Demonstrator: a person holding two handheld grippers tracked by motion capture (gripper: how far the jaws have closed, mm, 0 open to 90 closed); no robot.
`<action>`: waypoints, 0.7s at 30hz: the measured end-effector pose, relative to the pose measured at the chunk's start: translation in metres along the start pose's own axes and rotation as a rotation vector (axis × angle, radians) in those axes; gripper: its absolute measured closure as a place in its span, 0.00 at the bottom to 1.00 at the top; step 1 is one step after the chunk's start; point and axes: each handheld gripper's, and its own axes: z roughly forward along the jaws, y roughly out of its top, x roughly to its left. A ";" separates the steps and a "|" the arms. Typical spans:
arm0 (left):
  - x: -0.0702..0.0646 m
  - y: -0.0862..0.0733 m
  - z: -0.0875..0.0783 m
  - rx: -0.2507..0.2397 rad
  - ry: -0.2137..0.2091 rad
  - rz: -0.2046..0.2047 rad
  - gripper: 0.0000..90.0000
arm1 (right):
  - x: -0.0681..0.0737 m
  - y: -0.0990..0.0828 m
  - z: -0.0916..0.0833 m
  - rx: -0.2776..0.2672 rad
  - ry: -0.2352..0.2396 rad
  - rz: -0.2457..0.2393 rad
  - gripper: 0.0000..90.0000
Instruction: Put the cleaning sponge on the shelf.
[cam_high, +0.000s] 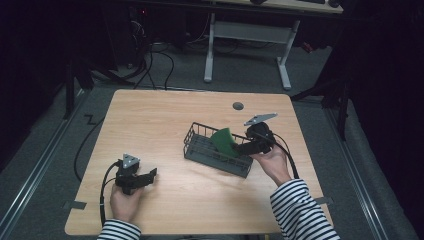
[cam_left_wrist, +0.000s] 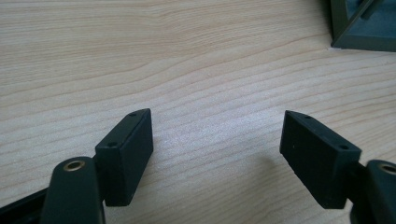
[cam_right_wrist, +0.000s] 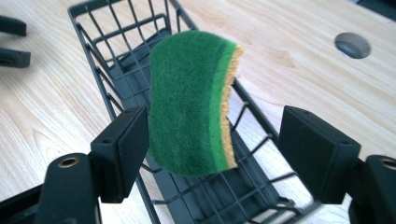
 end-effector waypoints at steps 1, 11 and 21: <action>0.000 0.000 0.000 0.000 0.001 0.000 0.29 | -0.001 -0.001 -0.003 -0.006 -0.002 0.007 0.28; 0.000 0.000 0.000 0.000 0.000 0.000 0.29 | -0.014 -0.011 -0.030 -0.061 -0.023 0.041 0.31; -0.001 0.000 0.000 0.000 0.002 0.002 0.29 | -0.029 -0.030 -0.051 -0.098 -0.038 0.111 0.32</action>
